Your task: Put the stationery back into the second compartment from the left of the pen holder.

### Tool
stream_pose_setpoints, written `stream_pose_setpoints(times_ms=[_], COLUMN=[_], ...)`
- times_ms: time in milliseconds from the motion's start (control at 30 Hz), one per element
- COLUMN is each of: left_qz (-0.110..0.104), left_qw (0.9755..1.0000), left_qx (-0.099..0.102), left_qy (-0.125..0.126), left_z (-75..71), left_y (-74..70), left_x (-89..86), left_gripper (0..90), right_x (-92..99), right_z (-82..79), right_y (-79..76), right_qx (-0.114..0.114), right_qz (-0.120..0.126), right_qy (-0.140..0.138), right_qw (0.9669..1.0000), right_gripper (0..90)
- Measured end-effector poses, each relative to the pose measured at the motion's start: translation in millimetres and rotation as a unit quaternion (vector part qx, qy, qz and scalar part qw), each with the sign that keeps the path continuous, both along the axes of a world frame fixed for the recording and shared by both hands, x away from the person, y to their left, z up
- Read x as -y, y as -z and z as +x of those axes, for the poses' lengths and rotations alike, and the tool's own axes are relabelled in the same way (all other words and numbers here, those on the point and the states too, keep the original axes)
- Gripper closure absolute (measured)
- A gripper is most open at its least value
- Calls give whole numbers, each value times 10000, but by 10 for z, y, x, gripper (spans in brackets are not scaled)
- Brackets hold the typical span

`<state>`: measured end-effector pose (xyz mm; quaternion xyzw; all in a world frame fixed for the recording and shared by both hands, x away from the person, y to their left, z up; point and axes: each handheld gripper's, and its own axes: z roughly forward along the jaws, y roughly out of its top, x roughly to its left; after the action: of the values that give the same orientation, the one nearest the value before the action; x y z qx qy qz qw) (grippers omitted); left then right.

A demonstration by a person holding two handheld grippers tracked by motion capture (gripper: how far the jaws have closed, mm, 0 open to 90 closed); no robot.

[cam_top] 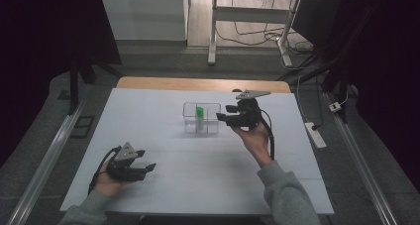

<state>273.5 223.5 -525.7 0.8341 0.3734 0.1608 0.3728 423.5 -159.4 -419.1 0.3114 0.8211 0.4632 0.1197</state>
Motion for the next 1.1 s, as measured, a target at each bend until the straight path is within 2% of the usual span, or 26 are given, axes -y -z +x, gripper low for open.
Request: stream_pose_setpoints(times_ms=[500, 900, 1100], left_qz=[41, -24, -33], left_qw=[10000, 10000, 10000], left_qx=[-17, -9, 0], left_qy=[4, -34, -36], left_z=[13, 22, 24], left_y=[3, -7, -15], left_x=[9, 8, 7], left_gripper=[325, 320, 320], right_x=[624, 1044, 1174], right_z=[-424, -716, -799], right_y=[365, 574, 632], right_qx=[-214, -301, -295], right_qz=[-350, -339, -321], right_qy=[86, 129, 149], right_qw=[9991, 9989, 9989], right_gripper=[391, 372, 369])
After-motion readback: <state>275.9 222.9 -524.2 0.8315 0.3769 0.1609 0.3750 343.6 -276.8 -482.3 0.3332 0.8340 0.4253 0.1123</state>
